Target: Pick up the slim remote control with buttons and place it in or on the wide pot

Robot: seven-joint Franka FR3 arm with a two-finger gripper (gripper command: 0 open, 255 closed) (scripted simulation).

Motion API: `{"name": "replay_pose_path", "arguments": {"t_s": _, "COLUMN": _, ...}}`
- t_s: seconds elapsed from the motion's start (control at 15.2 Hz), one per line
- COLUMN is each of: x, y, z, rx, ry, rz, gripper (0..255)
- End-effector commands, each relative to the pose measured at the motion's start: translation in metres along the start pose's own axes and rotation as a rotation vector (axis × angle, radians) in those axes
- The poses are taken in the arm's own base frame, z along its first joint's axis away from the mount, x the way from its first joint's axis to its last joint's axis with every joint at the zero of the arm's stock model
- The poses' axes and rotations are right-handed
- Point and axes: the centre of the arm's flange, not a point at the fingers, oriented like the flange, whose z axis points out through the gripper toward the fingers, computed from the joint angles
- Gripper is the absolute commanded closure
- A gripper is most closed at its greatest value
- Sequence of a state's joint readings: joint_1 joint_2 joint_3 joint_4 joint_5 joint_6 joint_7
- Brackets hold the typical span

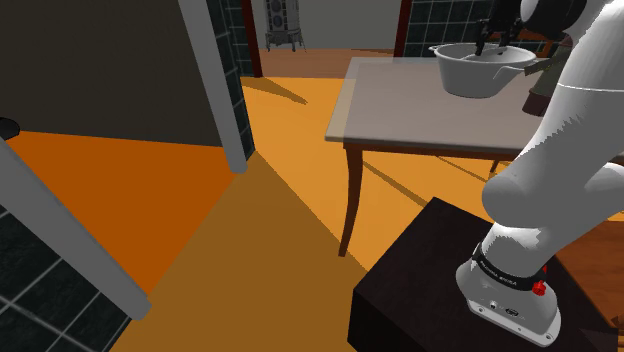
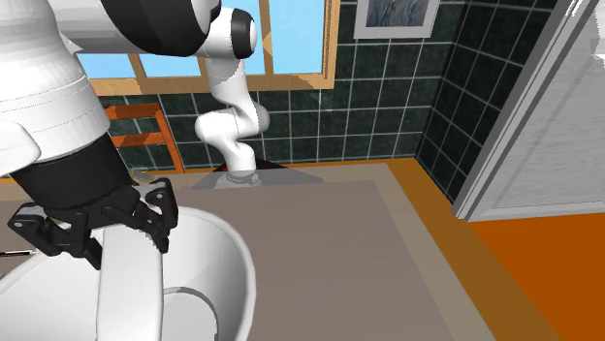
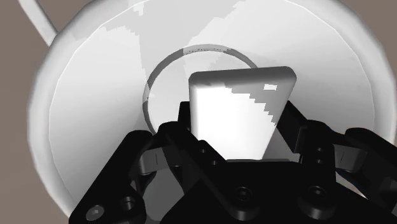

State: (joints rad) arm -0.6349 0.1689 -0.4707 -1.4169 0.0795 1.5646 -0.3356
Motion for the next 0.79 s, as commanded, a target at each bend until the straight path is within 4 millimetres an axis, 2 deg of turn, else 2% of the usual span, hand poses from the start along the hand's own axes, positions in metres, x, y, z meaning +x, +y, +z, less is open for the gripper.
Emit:
{"name": "replay_pose_path", "arguments": {"t_s": 0.0, "x": 0.000, "y": 0.000, "z": 0.001, "rx": 0.000, "ry": 0.001, "rz": 0.000, "gripper": 255}}
{"name": "replay_pose_path", "arguments": {"t_s": 0.26, "x": 0.000, "y": 0.000, "z": 0.001, "rx": 0.000, "ry": 0.001, "rz": 0.000, "gripper": 255}}
{"name": "replay_pose_path", "arguments": {"t_s": 0.33, "x": 0.000, "y": 0.001, "z": 0.001, "rx": 0.000, "ry": 0.001, "rz": 0.000, "gripper": 0}}
{"name": "replay_pose_path", "arguments": {"t_s": 0.66, "x": 0.000, "y": 0.000, "z": 0.001, "rx": 0.000, "ry": 0.001, "rz": 0.000, "gripper": 0}}
{"name": "replay_pose_path", "arguments": {"t_s": 0.73, "x": 0.000, "y": 0.000, "z": -0.012, "rx": 0.000, "ry": 0.001, "rz": 0.000, "gripper": 0}}
